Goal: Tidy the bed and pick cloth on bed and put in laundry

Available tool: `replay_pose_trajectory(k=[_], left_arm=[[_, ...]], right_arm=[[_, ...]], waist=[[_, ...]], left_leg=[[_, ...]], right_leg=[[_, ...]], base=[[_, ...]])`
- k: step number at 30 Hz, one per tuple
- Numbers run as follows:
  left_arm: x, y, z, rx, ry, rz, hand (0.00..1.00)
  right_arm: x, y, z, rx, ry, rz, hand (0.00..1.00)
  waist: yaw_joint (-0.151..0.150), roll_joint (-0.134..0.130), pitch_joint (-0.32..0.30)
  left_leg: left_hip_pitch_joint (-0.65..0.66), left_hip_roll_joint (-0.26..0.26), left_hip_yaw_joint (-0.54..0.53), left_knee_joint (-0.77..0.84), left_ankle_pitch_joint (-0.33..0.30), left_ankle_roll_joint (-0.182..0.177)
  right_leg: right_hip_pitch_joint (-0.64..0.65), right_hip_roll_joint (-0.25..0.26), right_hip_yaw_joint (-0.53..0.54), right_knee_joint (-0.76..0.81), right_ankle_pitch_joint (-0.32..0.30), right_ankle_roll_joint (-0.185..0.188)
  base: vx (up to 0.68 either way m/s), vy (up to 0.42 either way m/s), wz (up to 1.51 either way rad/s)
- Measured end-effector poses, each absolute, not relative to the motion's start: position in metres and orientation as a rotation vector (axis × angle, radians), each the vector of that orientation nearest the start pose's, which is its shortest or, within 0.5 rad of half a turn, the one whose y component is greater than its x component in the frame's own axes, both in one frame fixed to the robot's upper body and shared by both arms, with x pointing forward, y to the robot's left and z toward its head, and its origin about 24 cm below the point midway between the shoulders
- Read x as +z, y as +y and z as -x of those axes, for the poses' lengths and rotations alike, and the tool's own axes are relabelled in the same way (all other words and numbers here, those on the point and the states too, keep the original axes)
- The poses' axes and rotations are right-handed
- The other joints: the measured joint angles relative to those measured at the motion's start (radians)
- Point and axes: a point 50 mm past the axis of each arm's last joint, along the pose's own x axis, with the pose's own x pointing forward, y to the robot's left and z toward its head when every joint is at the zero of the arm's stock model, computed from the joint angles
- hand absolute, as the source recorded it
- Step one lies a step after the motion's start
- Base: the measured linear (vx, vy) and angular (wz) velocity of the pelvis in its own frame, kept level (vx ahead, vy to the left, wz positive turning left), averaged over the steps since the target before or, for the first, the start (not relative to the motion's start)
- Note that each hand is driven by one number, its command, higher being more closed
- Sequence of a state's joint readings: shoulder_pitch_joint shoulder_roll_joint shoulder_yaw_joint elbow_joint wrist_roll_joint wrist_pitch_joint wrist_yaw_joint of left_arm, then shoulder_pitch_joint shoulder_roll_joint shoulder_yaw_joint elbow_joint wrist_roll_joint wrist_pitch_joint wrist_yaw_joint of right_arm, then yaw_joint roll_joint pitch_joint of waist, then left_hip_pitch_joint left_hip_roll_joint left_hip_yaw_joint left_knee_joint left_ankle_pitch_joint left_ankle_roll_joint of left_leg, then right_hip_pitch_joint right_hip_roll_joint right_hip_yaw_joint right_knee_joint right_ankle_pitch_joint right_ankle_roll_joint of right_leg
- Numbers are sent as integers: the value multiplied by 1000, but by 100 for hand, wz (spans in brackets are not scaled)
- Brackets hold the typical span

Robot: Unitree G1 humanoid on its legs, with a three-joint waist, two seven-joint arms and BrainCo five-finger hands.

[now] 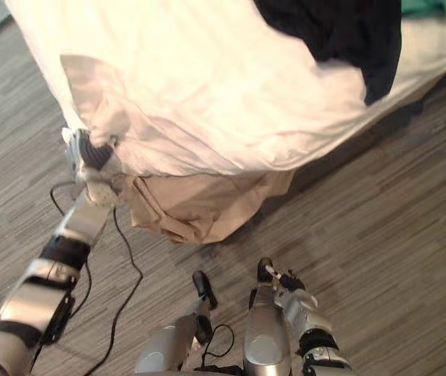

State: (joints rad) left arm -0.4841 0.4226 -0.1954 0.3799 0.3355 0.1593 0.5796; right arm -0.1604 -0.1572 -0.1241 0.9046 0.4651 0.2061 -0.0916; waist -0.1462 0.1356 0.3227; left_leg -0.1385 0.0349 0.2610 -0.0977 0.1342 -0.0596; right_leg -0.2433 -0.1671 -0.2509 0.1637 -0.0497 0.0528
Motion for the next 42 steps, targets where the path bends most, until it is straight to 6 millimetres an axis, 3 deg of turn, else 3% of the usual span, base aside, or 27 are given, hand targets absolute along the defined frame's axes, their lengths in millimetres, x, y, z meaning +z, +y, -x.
replay_pose_trajectory(k=[3, 6, 10, 11, 15, 17, 25, 28, 30, 31, 32, 34, 35, 38, 42], left_arm=[[81, 210, -300, 367, -204, -861, 100], [70, 207, -282, 294, -217, -879, 100], [48, 201, -262, 226, -166, -832, 100], [45, 199, -260, 216, -156, -812, 0], [30, 196, -246, 149, -106, -793, 0], [12, 191, -232, 108, -36, -759, 0], [-67, 204, -194, 110, 349, -771, 0], [-84, 211, -185, 191, 454, -718, 0], [-118, 227, -149, 306, 729, -615, 0], [-123, 231, -141, 328, 784, -598, 0], [-137, 241, -114, 390, 945, -553, 0], [-146, 249, -83, 424, 1102, -515, 0], [-152, 252, -59, 415, 1221, -492, 0], [-161, 249, -16, 300, 1472, -419, 0], [-166, 238, 13, 73, 1653, -341, 0]], right_arm=[[-125, -212, -185, -370, 965, -337, 0], [-129, -213, -176, -373, 991, -337, 0], [-138, -216, -152, -386, 1043, -338, 0], [-141, -216, -144, -384, 1065, -337, 0], [-151, -217, -112, -389, 1158, -358, 0], [-155, -221, -99, -399, 1190, -367, 0], [-161, -209, -88, -363, 1238, -409, 0], [-163, -208, -84, -337, 1255, -400, 0], [-164, -209, -80, -345, 1261, -414, 0], [-164, -209, -80, -350, 1261, -421, 0], [-165, -210, -78, -359, 1267, -434, 0], [-166, -211, -73, -376, 1279, -449, 0], [-167, -212, -70, -396, 1290, -458, 0], [-169, -211, -66, -450, 1316, -449, 0], [-170, -206, -67, -515, 1278, -453, 0]], waist=[[16, -3, -53], [33, -1, -79], [37, -19, -130], [36, -24, -139], [43, -42, -167], [54, -52, -182], [86, -96, -226], [86, -108, -230], [88, -109, -231], [89, -109, -231], [94, -109, -232], [106, -114, -233], [117, -117, -234], [139, -121, -241], [143, -134, -248]], left_leg=[[38, 5, -29, 0, -9, -2], [71, 20, -46, -1, -42, 17], [99, 24, -64, -6, -56, 21], [105, 24, -76, -6, -58, 21], [128, 22, -101, -5, -69, 15], [140, 22, -118, -3, -76, 9], [195, 17, -137, -2, -88, -8], [220, 17, -137, -5, -88, -8], [245, 16, -137, -7, -89, -8], [245, 17, -137, -7, -89, -9], [242, 19, -138, -7, -89, -9], [239, 20, -141, -8, -90, -10], [240, 20, -145, -8, -93, -13], [241, 19, -152, -8, -109, -2], [244, 16, -134, -8, -116, 3]], right_leg=[[94, 20, -35, -86, 30, 3], [144, 38, -39, -126, 43, 1], [205, 56, -66, -190, 54, 3], [221, 59, -70, -202, 54, 3], [264, 68, -97, -220, 49, 4], [292, 70, -111, -228, 42, 7], [363, 70, -131, -242, 9, 12], [383, 67, -132, -232, -3, 13], [400, 62, -133, -213, -23, 18], [400, 62, -133, -211, -24, 17], [400, 64, -141, -207, -27, 17], [403, 66, -151, -206, -28, 17], [408, 66, -158, -206, -28, 17], [411, 63, -173, -205, -26, 18], [407, 56, -156, -206, -14, 21]], base=[[24, 15, 25], [2, 8, -1], [3, 1, 4], [23, -9, 17], [98, -20, 20], [141, -24, 25], [95, -21, 7], [30, -12, -3], [1, -5, -2], [-19, -12, 13], [-36, -12, 19], [-46, -7, 22], [-53, 10, 19], [-82, 39, 20], [-66, 40, -12]])
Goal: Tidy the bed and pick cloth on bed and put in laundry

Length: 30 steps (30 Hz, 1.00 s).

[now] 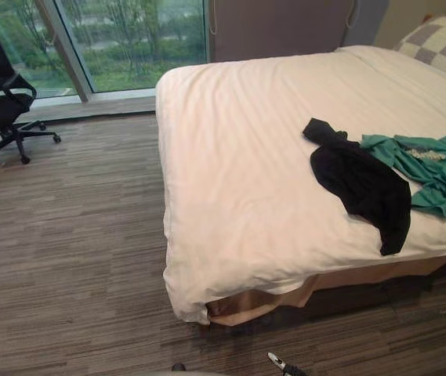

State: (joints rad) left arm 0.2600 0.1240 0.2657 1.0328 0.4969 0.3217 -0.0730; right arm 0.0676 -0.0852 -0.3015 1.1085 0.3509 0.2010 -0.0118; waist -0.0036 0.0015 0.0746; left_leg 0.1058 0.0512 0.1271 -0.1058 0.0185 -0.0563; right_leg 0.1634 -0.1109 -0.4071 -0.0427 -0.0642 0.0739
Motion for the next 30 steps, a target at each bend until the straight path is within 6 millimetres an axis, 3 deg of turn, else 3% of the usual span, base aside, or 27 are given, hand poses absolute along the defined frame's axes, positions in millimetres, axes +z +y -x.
replay_pose_trajectory(k=[1, 2, 5, 7, 8, 10, 12, 13, 15, 16, 17, 20, 24, 26, 30], left_arm=[[-167, 234, 17, 36, 1676, -311, 0], [-168, 230, 20, 12, 1692, -292, 0], [-168, 229, 10, 12, 1663, -292, 0], [-168, 230, -1, 17, 1622, -297, 0], [-168, 233, -5, 15, 1593, -319, 0], [-166, 236, -15, 20, 1545, -326, 0], [-165, 234, -24, 29, 1485, -317, 0], [-165, 234, -25, 38, 1480, -314, 0], [-164, 233, -32, 63, 1424, -331, 0], [-163, 233, -34, 64, 1409, -340, 0], [-163, 233, -35, 69, 1389, -357, 0], [-162, 233, -31, 90, 1349, -387, 0], [-159, 234, -27, 135, 1286, -411, 0], [-159, 231, -29, 158, 1248, -412, 0], [-158, 226, -32, 182, 1196, -401, 0]], right_arm=[[-170, -207, -69, -530, 1253, -447, 0], [-169, -211, -69, -564, 1217, -421, 100], [-162, -225, -81, -653, 1096, -381, 100], [-144, -242, -110, -685, 905, -328, 100], [-123, -255, -141, -681, 733, -278, 100], [-99, -267, -172, -652, 587, -199, 100], [-46, -274, -221, -564, 307, -84, 100], [-35, -273, -230, -538, 248, -69, 100], [18, -255, -253, -352, -20, -10, 100], [29, -249, -256, -297, -83, 8, 100], [49, -233, -260, -180, -181, 28, 100], [82, -189, -263, 157, -325, 33, 100], [76, -135, -259, 547, -275, -2, 100], [66, -107, -253, 711, -211, -36, 100], [48, -63, -254, 907, -82, -44, 100]], waist=[[1, -4, -3], [-3, -1, -8], [-5, -4, -13], [-5, -5, -16], [-7, -3, -17], [-5, -1, -16], [-1, 3, -19], [1, 3, -19], [9, -2, -22], [10, -3, -22], [8, -5, -21], [11, -13, -22], [31, -32, -30], [56, -34, -28], [87, -30, -13]], left_leg=[[0, -1, 6, 0, -5, 0], [0, -2, 8, 0, -6, 1], [-2, -6, 8, 0, -6, 2], [-10, -8, 12, 0, -11, 10], [-18, -11, 11, 0, -12, 11], [-24, -14, 7, 0, -13, 12], [-28, -18, 4, 1, -13, 15], [-31, -19, 3, 1, -13, 17], [-47, -21, 3, 7, -10, 21], [-51, -24, 2, 8, -10, 22], [-53, -26, -1, 8, -9, 22], [-37, -24, -1, 8, -9, 22], [-15, -19, -6, 8, -10, 22], [-18, -15, -26, 11, -10, 22], [-34, -16, -60, 58, -32, 24]], right_leg=[[-1, -1, 11, -2, 3, 3], [-2, -4, 15, -8, 3, 6], [-6, -9, 17, -10, 3, 6], [-17, -11, 25, -9, 3, 7], [-20, -14, 26, -10, 4, 8], [-31, -15, 25, -10, 4, 9], [-38, -17, 25, -7, 10, 17], [-40, -18, 25, -7, 10, 16], [-49, -16, 24, -10, 10, 15], [-50, -16, 24, -11, 10, 15], [-50, -16, 25, -13, 10, 15], [-32, -16, 26, -13, 10, 15], [-7, -12, 24, -8, 10, 15], [-5, -12, 18, -1, 10, 15], [9, -19, 1, 20, 10, 15]], base=[[-66, 37, -25], [-60, 33, -20], [-39, 31, -6], [2, 34, -7], [39, 34, -3], [42, 19, 4], [95, 15, 5], [127, 13, 4], [170, 5, 3], [212, 9, 7], [126, 9, 6], [150, -4, 3], [79, -22, 9], [33, -27, 20], [-16, -4, 23]])
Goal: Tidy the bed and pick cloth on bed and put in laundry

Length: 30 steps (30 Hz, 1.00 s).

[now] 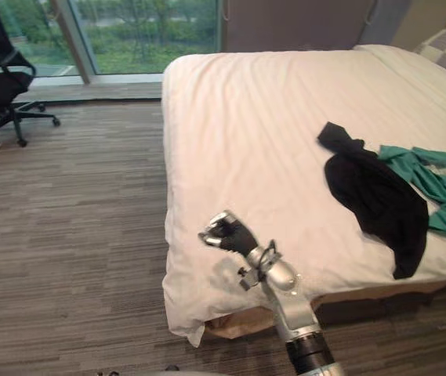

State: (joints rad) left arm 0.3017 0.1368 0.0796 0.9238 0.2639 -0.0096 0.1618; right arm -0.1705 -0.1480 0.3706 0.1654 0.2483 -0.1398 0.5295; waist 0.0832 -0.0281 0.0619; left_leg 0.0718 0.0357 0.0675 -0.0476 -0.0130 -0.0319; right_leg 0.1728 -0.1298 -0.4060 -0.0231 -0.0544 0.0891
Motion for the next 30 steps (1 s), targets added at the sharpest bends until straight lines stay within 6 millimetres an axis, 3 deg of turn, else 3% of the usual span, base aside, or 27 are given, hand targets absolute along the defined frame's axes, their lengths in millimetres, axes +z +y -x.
replay_pose_trajectory(k=[3, 5, 6, 10, 12, 16, 18, 20, 23, 26, 28, 30], left_arm=[[-153, 226, -46, 198, 1118, -396, 0], [-149, 231, -63, 221, 1053, -396, 0], [-146, 231, -74, 228, 1015, -387, 0], [-140, 225, -95, 224, 931, -360, 0], [-129, 220, -126, 233, 835, -337, 0], [-121, 217, -156, 238, 825, -314, 0], [-109, 213, -185, 260, 771, -262, 0], [-81, 198, -237, 239, 634, -201, 0], [-52, 173, -277, 222, 514, -90, 0], [-44, 151, -290, 207, 517, -3, 0], [-41, 143, -295, 195, 537, 27, 0], [-39, 139, -299, 191, 559, 61, 0]], right_arm=[[61, -33, -265, 980, -95, 0, 100], [71, -20, -274, 984, -115, 25, 100], [77, -13, -282, 968, -117, 45, 100], [88, -6, -298, 876, -132, 67, 100], [102, -1, -304, 834, -180, 78, 100], [111, 12, -300, 800, -222, 91, 100], [112, 9, -304, 749, -225, 86, 100], [123, 0, -316, 670, -248, 78, 100], [134, -16, -326, 584, -301, 39, 100], [127, -28, -326, 559, -293, -9, 100], [108, -38, -323, 545, -235, -39, 100], [77, -54, -319, 498, -126, -81, 100]], waist=[[30, -5, 55], [50, -23, 115], [63, -20, 171], [84, -14, 280], [92, -5, 353], [91, 27, 400], [89, 37, 406], [77, 36, 427], [43, 39, 434], [9, 40, 437], [-4, 40, 437], [-19, 40, 437]], left_leg=[[-61, -4, -35, 5, -2, -2], [-117, -14, -54, 19, 6, 0], [-148, -13, -72, 26, 19, -1], [-244, -5, -99, 40, 62, -2], [-311, 0, -100, 49, 83, -4], [-427, 1, -71, 47, 121, 0], [-498, -1, -49, 48, 137, 1], [-558, -5, -31, 49, 154, 0], [-634, -16, -2, 50, 172, 3], [-683, -17, 35, 62, 176, 4], [-705, -12, 44, 71, 176, 3], [-734, -4, 54, 88, 171, -4]], right_leg=[[-46, -3, -30, 5, -12, -4], [-89, -10, -39, 8, -29, -5], [-114, -10, -51, 23, -30, -6], [-219, -16, -77, 101, -41, -23], [-302, -20, -73, 141, -42, -30], [-463, -34, -28, 205, -33, -41], [-560, -49, -12, 250, -35, -45], [-657, -65, 17, 310, -42, -53], [-782, -90, 55, 380, -51, -57], [-865, -100, 94, 420, -52, -60], [-899, -100, 103, 445, -59, -71], [-936, -99, 110, 470, -67, -83]], base=[[-134, -8, 28], [-180, -13, 22], [-196, -20, 31], [-155, 8, 30], [-116, 18, 2], [-80, 27, -26], [-45, 16, -21], [-82, 16, -14], [-85, 17, -21], [-43, 0, -28], [-22, -28, -11], [-23, -40, -6]])
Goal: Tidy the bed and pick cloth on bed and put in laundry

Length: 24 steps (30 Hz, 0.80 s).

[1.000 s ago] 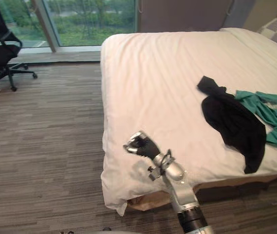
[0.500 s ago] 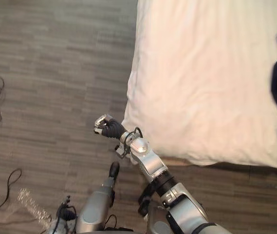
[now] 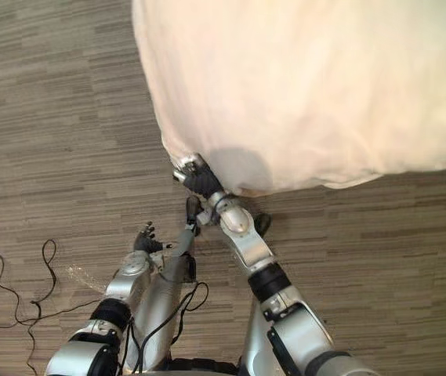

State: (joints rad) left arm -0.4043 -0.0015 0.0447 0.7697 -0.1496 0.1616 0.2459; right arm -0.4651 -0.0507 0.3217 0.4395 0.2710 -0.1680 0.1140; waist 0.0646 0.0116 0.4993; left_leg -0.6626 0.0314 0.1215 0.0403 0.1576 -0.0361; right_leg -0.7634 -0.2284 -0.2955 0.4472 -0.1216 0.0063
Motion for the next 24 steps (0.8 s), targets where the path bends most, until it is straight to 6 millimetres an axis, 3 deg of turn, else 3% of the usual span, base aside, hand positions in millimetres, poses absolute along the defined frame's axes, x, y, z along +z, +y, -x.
replay_pose_trajectory(k=[3, 6, 13, 15, 19, 21, 24], left_arm=[[-36, 141, -302, 209, 568, 119, 0], [-32, 144, -306, 218, 548, 140, 0], [-29, 156, -308, 219, 522, 148, 0], [-28, 161, -308, 219, 519, 137, 0], [-36, 174, -300, 197, 565, 96, 0], [-45, 177, -290, 183, 612, 88, 0], [-73, 181, -258, 167, 746, 63, 0]], right_arm=[[32, -92, -311, 362, 28, -119, 100], [8, -128, -301, 237, 76, -159, 100], [-5, -200, -278, -6, -8, -339, 100], [2, -216, -273, -46, -74, -369, 100], [51, -239, -262, -74, -375, -409, 100], [73, -245, -254, -76, -489, -402, 100], [89, -248, -237, -35, -615, -446, 100]], waist=[[-25, 0, 0], [-48, 0, 0], [-52, -10, -4], [-51, -18, -8], [-55, -31, -16], [-55, -39, -24], [-54, -52, -110]], left_leg=[[0, 3, 11, -1, -7, -9], [6, 8, 25, -2, -7, -10], [114, 36, 92, 40, -54, 7], [144, 46, 112, 61, -79, 14], [222, 66, 175, 65, -106, 19], [271, 70, 191, 63, -120, 12], [335, 71, 216, 39, -135, 8]], right_leg=[[-15, 0, 11, 21, -7, -8], [-14, 0, 13, 27, -8, -10], [118, 14, 23, -7, -5, -5], [164, 20, 26, -28, -2, 0], [255, 37, 37, -88, 10, 17], [307, 45, 46, -116, 12, 21], [367, 56, 62, -160, 8, 33]], base=[[-13, -24, -7], [-1, -4, -2], [21, -11, -12], [43, -3, -15], [83, 14, -20], [152, 24, -26], [189, 16, -24]])
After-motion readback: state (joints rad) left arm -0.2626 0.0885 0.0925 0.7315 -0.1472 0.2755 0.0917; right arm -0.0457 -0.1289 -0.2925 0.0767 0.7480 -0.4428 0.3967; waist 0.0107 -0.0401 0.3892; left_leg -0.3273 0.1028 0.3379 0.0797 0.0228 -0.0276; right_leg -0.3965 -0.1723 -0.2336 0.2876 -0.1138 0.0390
